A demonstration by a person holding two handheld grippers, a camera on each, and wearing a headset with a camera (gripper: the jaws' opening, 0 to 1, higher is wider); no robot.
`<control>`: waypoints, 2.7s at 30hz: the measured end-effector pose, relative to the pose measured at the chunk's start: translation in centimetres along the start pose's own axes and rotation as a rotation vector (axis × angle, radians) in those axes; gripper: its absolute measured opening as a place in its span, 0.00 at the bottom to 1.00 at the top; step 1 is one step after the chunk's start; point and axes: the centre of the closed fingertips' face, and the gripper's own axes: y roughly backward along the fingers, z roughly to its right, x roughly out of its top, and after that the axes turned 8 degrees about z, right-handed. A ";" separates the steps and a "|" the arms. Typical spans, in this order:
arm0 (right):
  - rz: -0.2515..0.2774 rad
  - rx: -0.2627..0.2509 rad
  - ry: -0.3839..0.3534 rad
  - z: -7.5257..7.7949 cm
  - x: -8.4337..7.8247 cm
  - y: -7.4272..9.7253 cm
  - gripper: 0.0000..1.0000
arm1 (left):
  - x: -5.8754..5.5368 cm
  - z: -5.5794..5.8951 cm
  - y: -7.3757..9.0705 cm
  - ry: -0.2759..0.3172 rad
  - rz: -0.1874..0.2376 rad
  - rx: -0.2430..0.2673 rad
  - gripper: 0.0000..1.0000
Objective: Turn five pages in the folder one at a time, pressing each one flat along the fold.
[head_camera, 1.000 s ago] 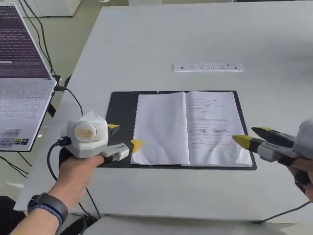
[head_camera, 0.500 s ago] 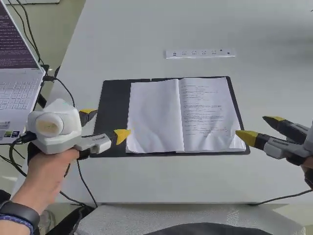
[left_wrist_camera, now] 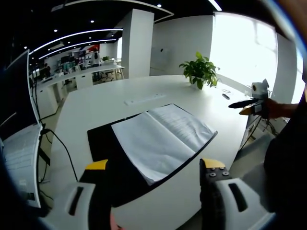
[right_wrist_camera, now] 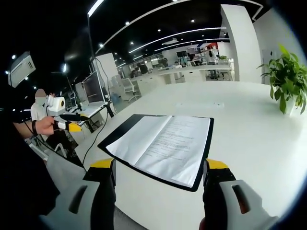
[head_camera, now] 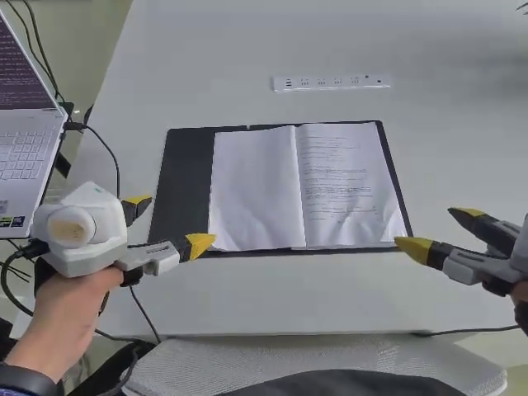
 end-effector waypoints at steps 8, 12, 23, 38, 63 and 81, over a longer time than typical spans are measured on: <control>-0.006 -0.009 -0.003 0.2 -0.3 0.2 0.73 | 0.4 0.4 -1.0 -0.005 0.000 -0.022 0.75; -0.010 -0.013 -0.006 0.2 -0.5 0.4 0.73 | 0.4 0.6 -1.7 -0.004 -0.002 -0.035 0.75; -0.011 -0.033 -0.027 0.5 -0.8 0.9 0.72 | 1.2 3.5 -5.2 -0.043 -0.020 -0.126 0.75; -0.010 -0.038 -0.049 1.0 -1.5 1.6 0.71 | 3.1 8.4 -10.8 -0.113 -0.019 -0.255 0.74; -0.028 -0.026 -0.043 2.6 -2.4 2.0 0.70 | 2.3 17.9 -20.6 -0.147 -0.063 -0.406 0.73; -0.017 -0.031 -0.079 2.9 -2.1 2.3 0.69 | -3.1 22.3 -27.9 -0.151 -0.167 -0.357 0.74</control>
